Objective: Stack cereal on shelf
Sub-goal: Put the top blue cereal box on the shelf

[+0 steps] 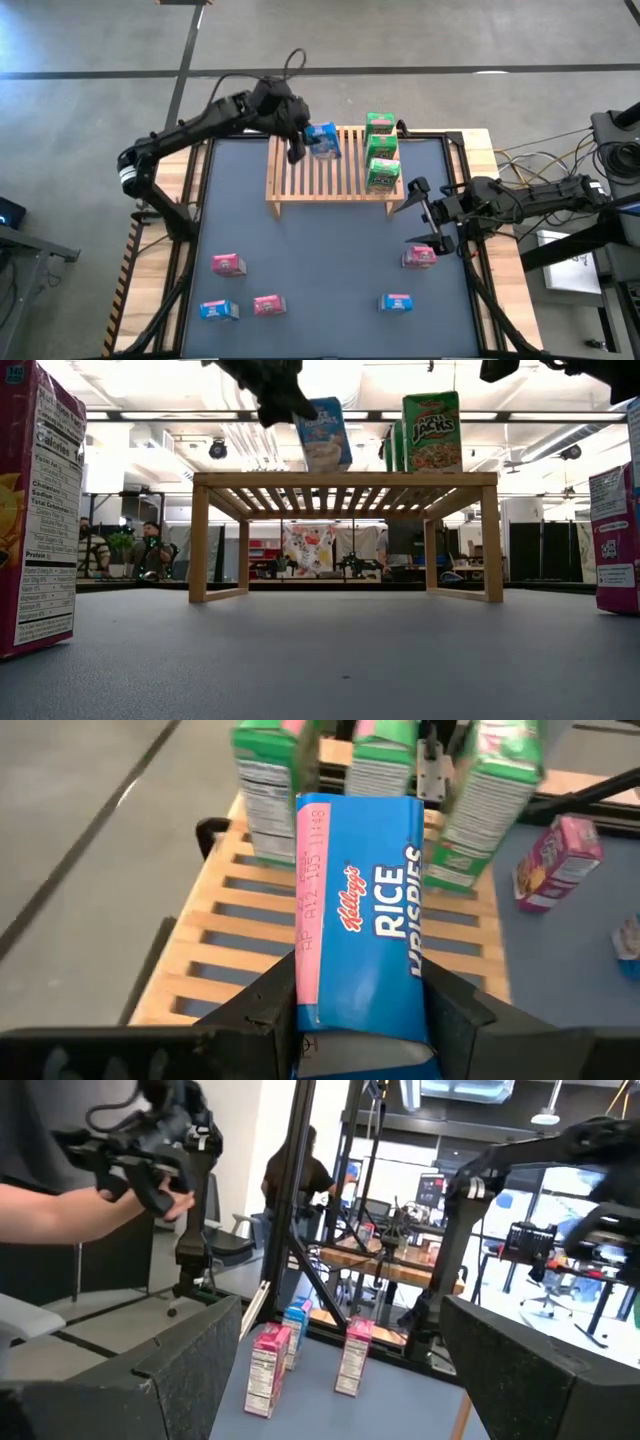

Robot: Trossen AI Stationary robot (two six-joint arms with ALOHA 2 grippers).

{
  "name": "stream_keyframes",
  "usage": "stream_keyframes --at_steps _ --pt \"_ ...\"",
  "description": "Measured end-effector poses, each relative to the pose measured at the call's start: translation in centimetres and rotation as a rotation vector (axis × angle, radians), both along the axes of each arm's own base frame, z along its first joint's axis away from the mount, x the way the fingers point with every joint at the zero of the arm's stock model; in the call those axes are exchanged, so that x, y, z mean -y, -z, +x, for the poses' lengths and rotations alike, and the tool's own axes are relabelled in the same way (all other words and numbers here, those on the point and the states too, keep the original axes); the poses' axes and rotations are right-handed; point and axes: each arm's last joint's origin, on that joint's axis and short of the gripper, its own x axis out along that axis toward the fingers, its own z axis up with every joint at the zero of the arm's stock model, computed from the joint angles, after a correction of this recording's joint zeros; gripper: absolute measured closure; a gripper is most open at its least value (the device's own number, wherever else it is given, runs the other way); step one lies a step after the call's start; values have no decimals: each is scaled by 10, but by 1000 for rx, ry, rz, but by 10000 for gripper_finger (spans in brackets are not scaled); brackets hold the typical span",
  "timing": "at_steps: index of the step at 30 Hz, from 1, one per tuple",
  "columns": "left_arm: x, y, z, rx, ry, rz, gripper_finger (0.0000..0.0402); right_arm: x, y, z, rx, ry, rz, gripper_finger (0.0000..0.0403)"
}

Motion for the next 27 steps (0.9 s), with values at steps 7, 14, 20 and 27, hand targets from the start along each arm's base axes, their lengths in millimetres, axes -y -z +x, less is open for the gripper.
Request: stream_keyframes --at_steps 7,14,20,27 --pt "-20 5 0 11 50 100 279 0 2 3 -8 14 -11 74" --pt "-27 14 8 -1 78 147 279 1 6 9 -32 64 -23 74" --pt "-40 24 10 -25 59 140 279 1 8 13 -36 66 -23 74" --pt "-45 27 9 -33 53 144 279 1 10 15 -43 66 -23 74"
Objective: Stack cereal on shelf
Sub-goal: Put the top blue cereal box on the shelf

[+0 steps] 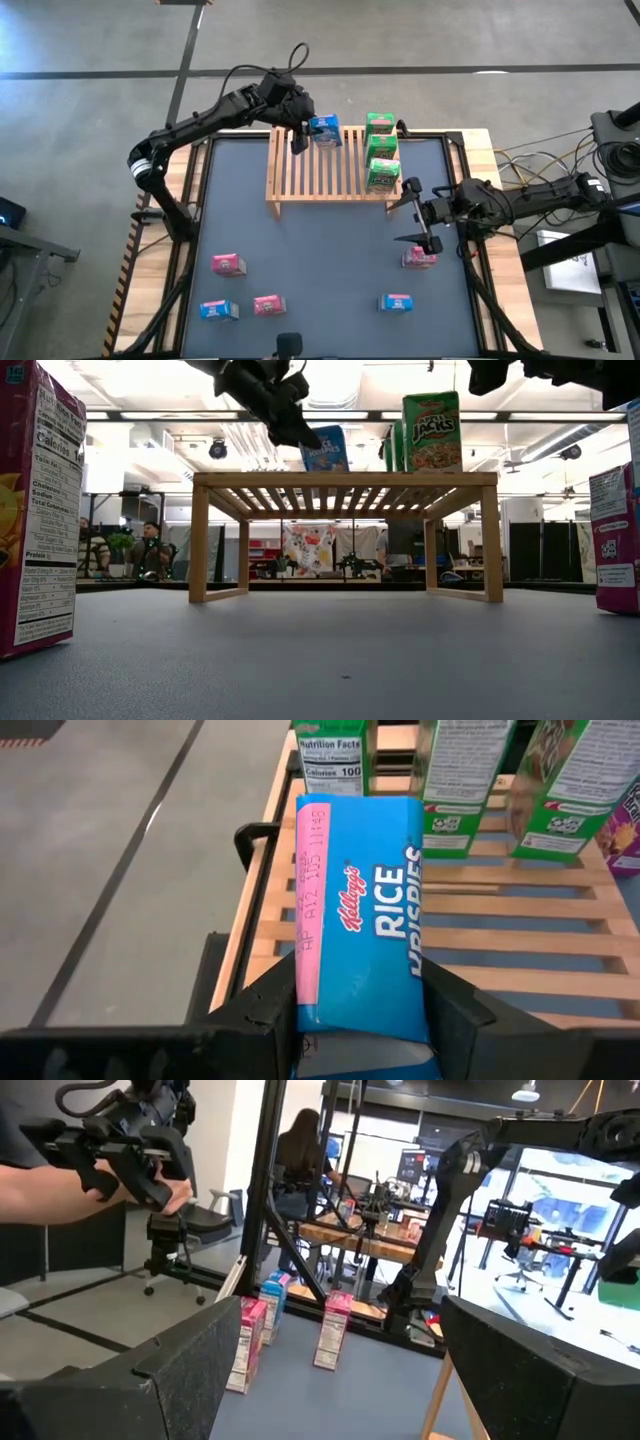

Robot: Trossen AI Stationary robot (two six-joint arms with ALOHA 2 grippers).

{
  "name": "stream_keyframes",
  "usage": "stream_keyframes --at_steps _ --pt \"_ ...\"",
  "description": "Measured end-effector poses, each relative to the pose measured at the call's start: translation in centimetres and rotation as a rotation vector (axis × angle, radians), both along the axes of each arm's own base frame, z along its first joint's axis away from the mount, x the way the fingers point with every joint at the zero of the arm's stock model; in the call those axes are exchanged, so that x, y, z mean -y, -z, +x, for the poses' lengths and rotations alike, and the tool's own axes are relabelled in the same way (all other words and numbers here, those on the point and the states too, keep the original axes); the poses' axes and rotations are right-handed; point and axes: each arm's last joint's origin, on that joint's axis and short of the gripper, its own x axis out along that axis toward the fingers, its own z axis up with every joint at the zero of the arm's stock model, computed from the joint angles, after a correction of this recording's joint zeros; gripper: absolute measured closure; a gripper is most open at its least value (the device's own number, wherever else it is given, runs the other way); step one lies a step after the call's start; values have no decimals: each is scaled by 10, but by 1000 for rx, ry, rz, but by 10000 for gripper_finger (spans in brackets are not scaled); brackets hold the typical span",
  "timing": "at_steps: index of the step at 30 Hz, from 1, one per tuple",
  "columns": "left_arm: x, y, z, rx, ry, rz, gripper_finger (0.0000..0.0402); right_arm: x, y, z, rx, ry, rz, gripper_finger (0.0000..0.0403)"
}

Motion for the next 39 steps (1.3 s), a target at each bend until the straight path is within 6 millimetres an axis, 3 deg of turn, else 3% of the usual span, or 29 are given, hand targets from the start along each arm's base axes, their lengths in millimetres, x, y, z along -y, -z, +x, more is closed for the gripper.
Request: stream_keyframes --at_steps 15,39 --pt "-1 -1 1 17 -10 16 225 0 -1 0 3 -1 8 74" --pt "-1 -5 -1 11 -35 61 223 0 0 0 3 0 7 74"
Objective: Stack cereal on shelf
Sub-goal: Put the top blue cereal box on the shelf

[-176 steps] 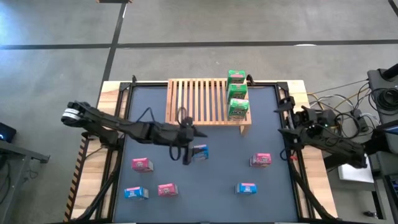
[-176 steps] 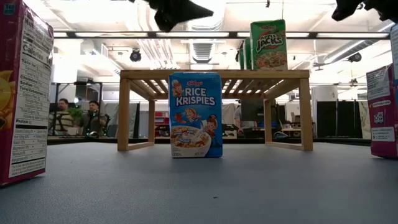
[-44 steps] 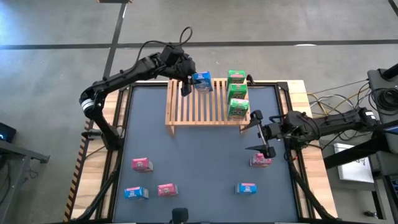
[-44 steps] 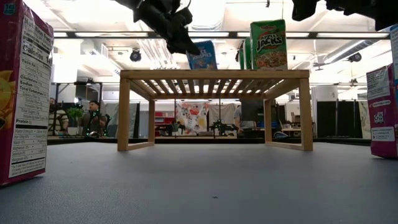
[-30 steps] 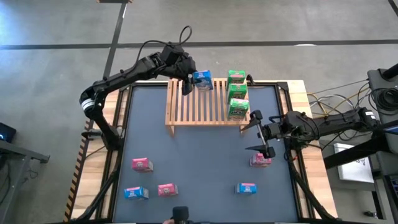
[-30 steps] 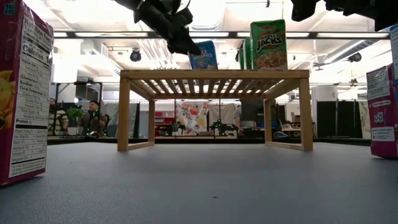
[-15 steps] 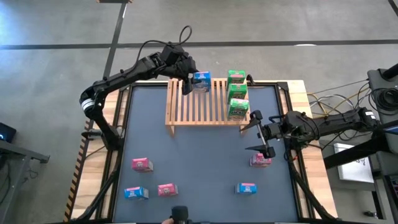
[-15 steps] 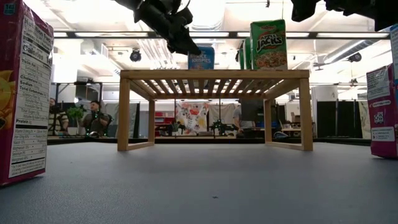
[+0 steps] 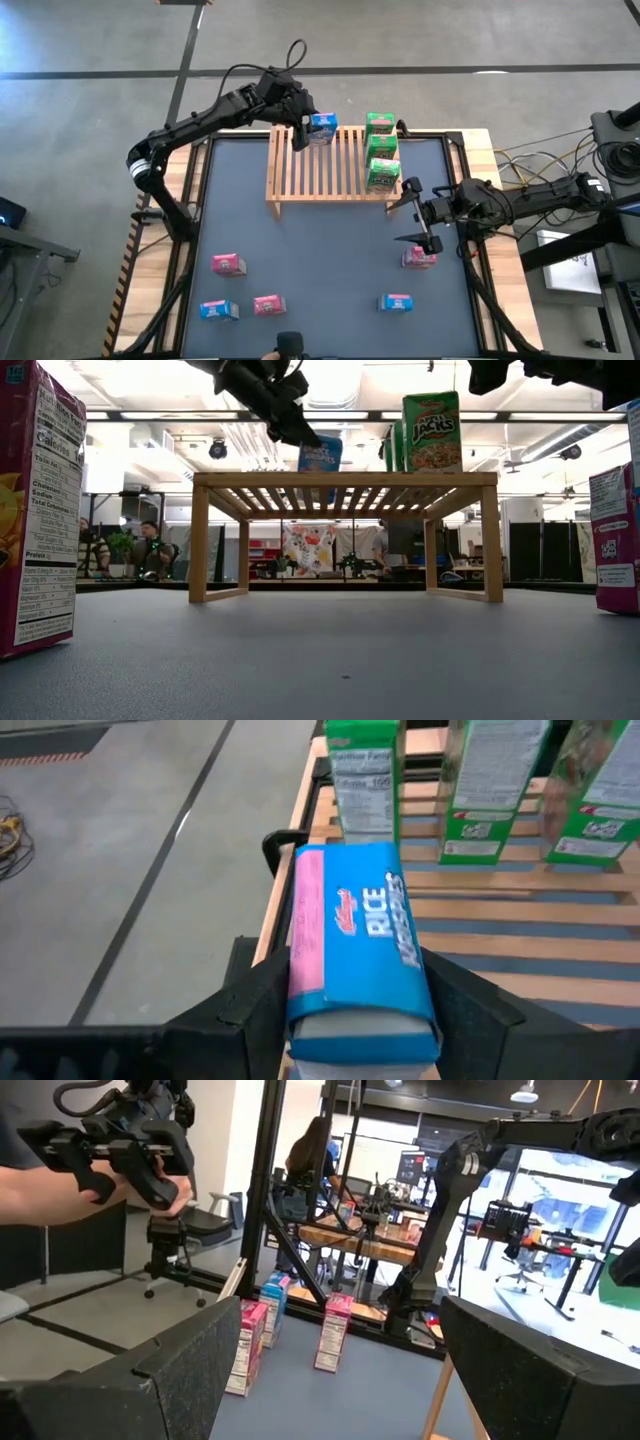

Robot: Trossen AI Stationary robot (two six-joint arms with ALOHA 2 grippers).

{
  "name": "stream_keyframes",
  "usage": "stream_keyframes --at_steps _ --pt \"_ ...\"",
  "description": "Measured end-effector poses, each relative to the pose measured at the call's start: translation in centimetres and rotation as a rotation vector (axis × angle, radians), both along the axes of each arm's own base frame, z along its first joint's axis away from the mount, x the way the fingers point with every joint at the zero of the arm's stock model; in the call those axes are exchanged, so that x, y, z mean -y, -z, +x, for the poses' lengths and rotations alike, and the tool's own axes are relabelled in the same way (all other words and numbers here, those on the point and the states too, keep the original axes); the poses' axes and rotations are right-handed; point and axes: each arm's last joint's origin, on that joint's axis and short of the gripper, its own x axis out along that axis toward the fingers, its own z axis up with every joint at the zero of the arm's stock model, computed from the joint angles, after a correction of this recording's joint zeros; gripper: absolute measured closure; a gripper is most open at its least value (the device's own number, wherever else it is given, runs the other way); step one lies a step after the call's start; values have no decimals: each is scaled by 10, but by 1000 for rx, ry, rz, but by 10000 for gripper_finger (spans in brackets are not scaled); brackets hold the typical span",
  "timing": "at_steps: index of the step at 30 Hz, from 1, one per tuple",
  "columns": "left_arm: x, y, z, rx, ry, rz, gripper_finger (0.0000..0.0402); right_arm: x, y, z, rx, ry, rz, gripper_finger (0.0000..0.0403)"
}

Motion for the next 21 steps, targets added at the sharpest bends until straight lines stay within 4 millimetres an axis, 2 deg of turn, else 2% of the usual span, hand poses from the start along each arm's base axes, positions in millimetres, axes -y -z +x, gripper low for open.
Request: stream_keyframes --at_steps 12,21 --pt "0 1 11 71 59 8 225 0 -1 0 3 -1 11 74" --pt "0 -2 12 99 79 12 258 0 -1 0 5 0 1 74"
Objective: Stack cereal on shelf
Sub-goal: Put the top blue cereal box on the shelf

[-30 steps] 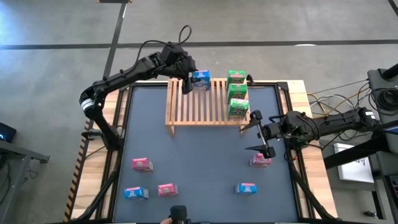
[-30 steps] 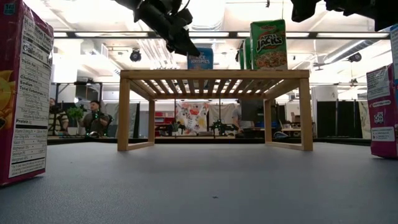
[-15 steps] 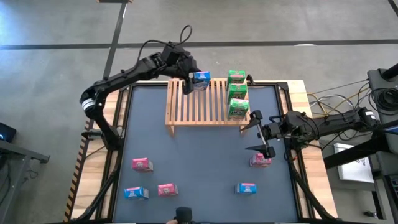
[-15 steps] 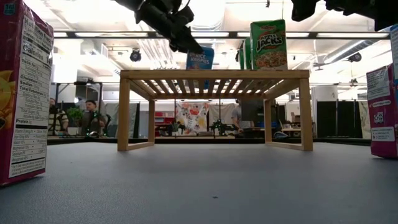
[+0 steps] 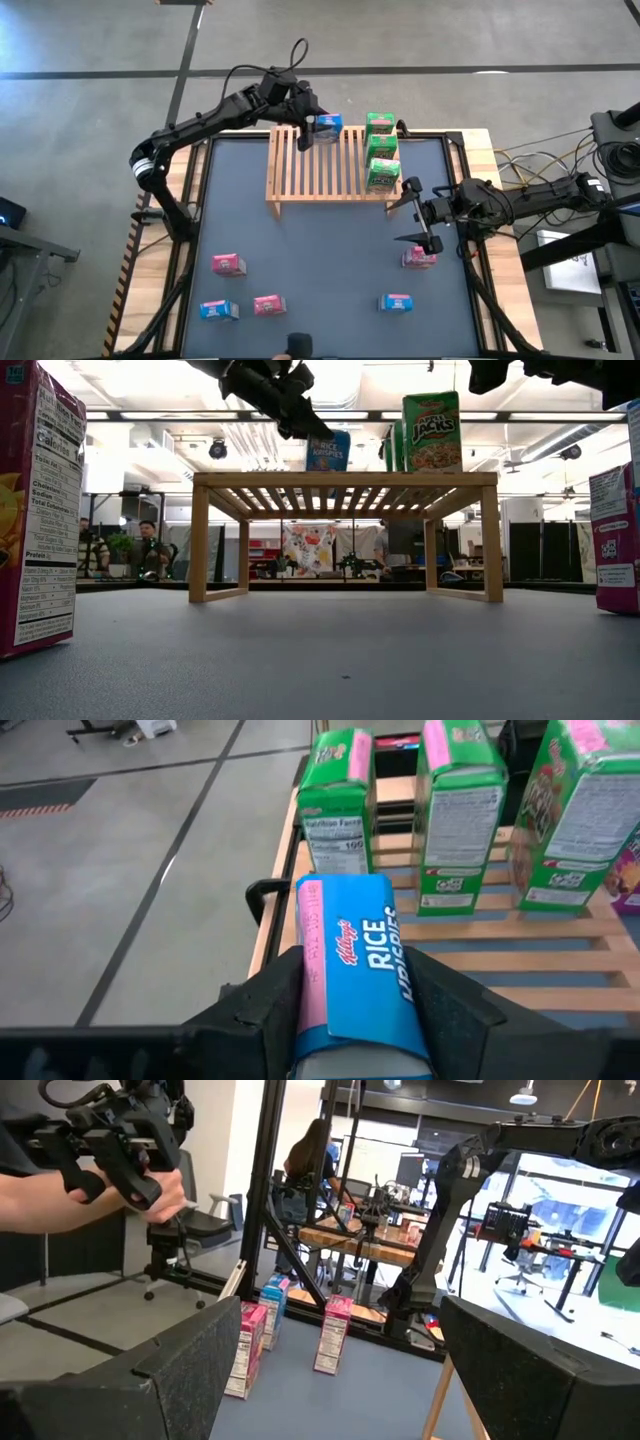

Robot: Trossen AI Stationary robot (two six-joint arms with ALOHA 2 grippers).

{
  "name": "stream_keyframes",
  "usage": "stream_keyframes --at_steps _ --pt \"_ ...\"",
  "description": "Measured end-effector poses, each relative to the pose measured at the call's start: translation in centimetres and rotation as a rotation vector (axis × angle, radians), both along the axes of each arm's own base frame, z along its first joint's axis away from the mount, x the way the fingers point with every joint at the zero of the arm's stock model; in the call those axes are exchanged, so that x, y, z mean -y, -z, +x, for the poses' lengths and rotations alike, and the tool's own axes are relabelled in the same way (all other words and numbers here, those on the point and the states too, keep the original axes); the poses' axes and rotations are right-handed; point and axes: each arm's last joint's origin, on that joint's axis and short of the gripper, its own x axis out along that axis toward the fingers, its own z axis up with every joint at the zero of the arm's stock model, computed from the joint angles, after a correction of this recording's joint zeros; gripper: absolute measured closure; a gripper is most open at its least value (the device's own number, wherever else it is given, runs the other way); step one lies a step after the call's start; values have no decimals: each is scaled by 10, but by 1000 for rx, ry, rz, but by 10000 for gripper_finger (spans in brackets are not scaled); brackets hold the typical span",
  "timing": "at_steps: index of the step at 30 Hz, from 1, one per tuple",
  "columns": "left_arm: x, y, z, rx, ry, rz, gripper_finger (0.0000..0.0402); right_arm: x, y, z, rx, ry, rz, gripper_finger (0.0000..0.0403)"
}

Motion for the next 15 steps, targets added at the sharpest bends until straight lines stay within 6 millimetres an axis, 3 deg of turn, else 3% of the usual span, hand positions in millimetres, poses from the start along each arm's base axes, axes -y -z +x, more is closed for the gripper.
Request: stream_keyframes --at_steps 15 --pt "-2 2 6 41 41 -23 265 0 0 0 -4 -2 12 74"
